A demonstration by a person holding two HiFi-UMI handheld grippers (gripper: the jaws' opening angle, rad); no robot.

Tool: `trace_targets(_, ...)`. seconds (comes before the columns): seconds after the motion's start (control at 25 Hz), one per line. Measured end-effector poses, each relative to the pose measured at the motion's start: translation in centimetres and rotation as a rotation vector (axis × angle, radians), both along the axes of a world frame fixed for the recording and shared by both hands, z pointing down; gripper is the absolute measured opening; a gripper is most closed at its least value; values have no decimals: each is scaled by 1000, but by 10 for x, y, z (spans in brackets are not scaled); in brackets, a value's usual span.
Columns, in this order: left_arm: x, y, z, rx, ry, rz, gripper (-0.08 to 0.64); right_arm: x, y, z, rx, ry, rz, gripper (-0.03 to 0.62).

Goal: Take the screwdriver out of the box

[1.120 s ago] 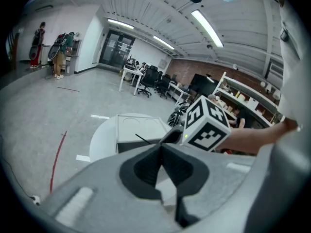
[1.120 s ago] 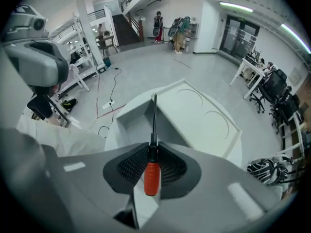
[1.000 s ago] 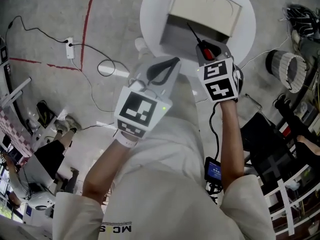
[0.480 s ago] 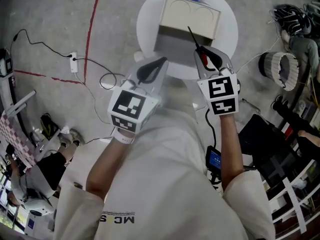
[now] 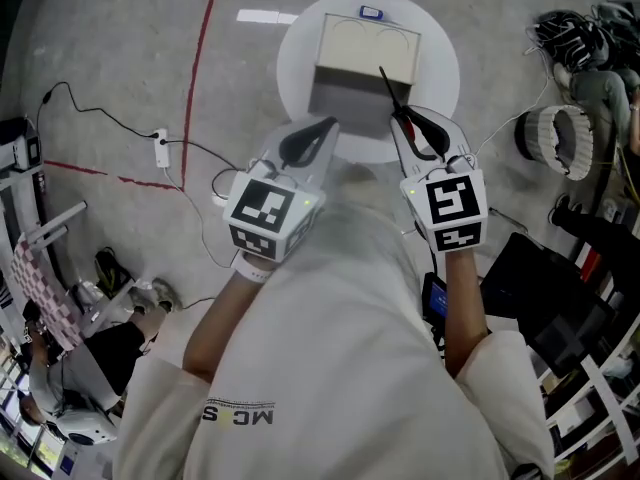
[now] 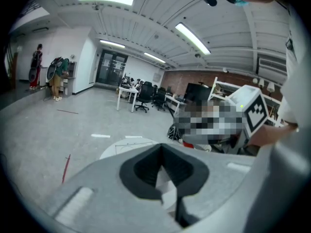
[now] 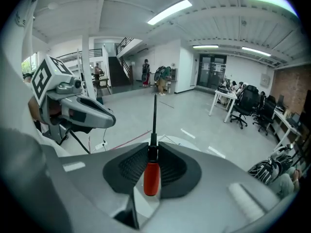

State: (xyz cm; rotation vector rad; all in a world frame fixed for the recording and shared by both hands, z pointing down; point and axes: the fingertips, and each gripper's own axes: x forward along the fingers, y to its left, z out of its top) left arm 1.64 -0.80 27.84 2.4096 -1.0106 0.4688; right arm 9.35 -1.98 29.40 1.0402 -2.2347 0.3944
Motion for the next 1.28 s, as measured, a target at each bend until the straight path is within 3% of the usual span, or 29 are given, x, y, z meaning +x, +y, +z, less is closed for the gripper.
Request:
trace_targets(0.64,24,19,-82,141,43,62,-2,47,42,-94,183,-182,140,61)
trace_targets(0.92,41,19,-106,187,36,69,-2,60,56,-114,290,-211,140,63)
trace_targets(1.28,50,20,-98,207,34,106,-2,71,55,-105,287,-258,210,63)
